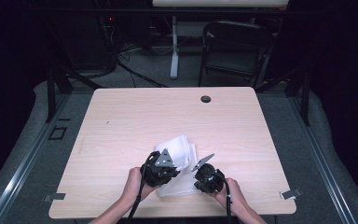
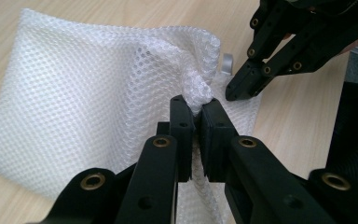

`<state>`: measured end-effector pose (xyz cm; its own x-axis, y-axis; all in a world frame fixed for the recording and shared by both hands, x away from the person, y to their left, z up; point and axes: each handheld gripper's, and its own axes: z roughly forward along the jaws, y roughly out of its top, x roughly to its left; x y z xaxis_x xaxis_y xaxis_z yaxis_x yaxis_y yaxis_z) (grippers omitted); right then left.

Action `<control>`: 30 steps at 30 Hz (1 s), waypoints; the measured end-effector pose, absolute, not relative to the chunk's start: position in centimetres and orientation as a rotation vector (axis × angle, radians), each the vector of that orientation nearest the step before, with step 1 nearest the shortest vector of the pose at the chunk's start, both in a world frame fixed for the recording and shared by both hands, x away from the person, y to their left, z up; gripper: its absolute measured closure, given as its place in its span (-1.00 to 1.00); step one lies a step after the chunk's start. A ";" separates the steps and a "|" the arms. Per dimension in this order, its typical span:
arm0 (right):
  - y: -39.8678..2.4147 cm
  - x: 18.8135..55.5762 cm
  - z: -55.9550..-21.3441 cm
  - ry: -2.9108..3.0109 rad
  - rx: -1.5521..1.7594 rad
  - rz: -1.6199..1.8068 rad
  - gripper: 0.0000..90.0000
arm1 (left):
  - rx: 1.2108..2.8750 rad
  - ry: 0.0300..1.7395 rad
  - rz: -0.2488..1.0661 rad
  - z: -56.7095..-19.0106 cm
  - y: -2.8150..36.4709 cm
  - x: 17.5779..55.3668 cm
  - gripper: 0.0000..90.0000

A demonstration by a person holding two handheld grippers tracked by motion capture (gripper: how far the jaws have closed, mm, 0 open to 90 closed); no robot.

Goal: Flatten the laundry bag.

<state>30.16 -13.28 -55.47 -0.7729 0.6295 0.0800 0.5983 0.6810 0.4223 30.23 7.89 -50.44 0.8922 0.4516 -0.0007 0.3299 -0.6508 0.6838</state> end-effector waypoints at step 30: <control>-13.7 30.1 -55.4 2.798 1.078 0.634 1.00 | 2.265 0.634 0.275 -49.2 11.7 29.7 0.89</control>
